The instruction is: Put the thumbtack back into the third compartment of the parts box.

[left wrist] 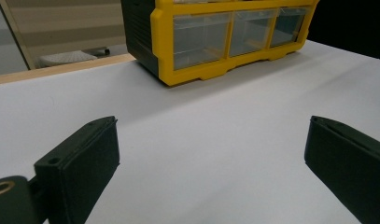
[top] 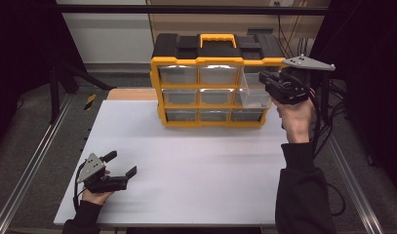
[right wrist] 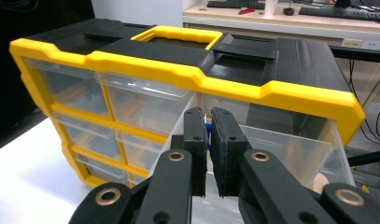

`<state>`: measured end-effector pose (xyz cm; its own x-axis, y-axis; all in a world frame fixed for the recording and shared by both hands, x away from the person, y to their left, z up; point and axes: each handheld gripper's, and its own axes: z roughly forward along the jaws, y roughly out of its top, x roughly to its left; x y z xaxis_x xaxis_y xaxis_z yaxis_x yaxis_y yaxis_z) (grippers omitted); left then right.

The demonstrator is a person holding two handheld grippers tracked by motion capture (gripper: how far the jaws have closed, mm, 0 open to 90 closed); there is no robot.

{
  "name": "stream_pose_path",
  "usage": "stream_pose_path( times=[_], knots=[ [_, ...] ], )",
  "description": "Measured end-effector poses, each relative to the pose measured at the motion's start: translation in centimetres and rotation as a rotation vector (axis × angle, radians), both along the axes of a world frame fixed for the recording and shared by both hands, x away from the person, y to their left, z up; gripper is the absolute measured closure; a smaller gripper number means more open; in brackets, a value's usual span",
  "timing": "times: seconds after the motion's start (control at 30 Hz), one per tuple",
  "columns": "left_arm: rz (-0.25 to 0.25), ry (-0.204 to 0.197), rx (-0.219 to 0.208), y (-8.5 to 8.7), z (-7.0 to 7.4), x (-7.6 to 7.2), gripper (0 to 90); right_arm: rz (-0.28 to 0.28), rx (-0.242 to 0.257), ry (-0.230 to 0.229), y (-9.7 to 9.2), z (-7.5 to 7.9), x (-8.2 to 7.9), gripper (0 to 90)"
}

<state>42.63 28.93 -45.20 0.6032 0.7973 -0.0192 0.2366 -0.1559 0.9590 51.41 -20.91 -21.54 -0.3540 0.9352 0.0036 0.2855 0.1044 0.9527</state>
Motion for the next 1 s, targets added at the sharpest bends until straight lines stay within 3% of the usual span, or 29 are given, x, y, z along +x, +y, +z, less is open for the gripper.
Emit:
stream_pose_path(
  times=[0.43, 1.0],
  knots=[
    [0.0, 0.002, -0.002, 0.0, 0.0, 0.0, 2.9, -0.037, -0.033, 0.057, 0.2, -0.8, 1.9, 85.1],
    [0.001, 0.0, -0.004, 0.0, 0.0, 0.0, 2.9, -0.051, -0.056, 0.109, 0.1, -1.7, 2.4, 84.8]
  ],
)
